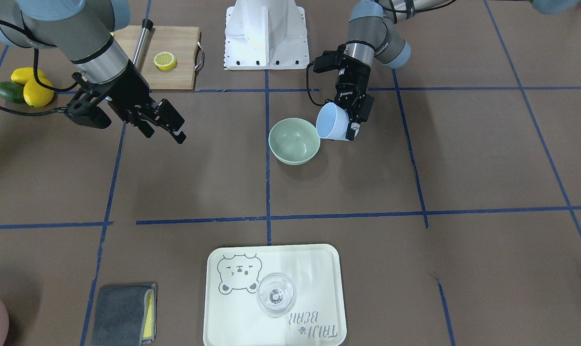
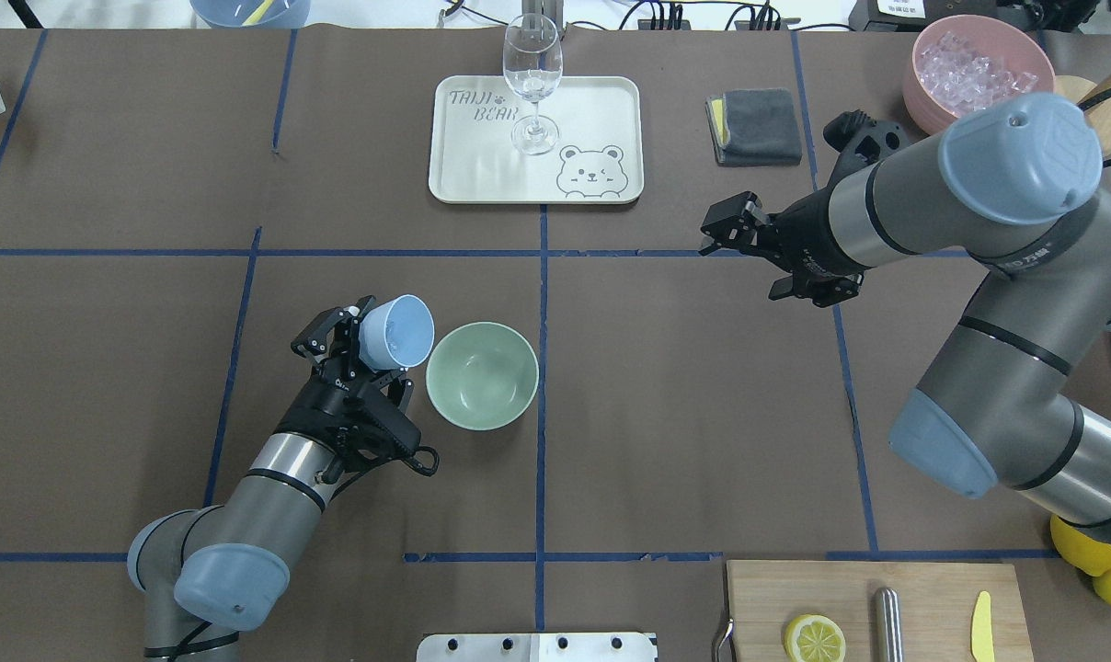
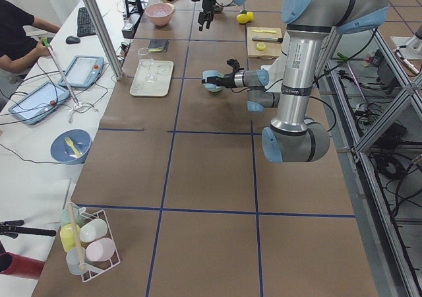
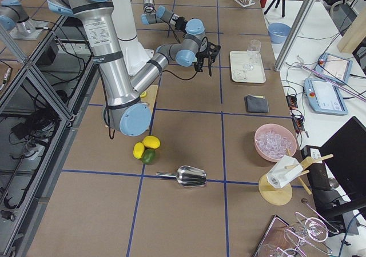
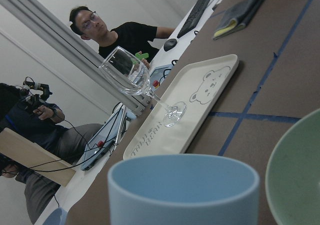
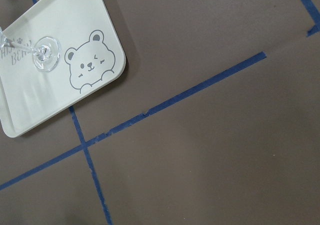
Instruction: Pour ice into bowl
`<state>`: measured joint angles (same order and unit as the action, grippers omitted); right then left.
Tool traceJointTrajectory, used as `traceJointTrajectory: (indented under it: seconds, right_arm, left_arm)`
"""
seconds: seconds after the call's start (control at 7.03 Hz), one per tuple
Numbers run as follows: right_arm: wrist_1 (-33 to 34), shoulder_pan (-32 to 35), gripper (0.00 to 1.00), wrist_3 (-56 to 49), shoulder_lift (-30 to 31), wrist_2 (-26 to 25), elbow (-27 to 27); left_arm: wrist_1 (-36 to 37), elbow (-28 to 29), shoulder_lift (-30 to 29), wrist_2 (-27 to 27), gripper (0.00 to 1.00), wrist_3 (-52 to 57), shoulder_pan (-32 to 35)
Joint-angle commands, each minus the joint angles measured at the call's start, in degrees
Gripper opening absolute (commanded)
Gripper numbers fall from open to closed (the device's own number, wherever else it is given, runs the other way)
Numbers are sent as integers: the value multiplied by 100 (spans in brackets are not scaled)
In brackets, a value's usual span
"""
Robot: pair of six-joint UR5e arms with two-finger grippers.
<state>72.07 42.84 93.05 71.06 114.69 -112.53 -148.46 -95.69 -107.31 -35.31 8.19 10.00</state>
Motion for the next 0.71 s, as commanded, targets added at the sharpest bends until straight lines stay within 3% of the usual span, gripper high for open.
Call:
traceJointTrajectory:
  seconds: [0.0,0.28,0.57]
  right_arm:
    - [0,14,100,3,5,0,12]
    - [0,23,100,3,14,-8,12]
    - [0,32,100,3,22,-8,29]
  left_arm:
    - [605,-73,-97,-2,0,736,-42]
    - [2154,-352,-246,7,0,781,-209]
    - [2970,-539,-457,7,0,1498,-262]
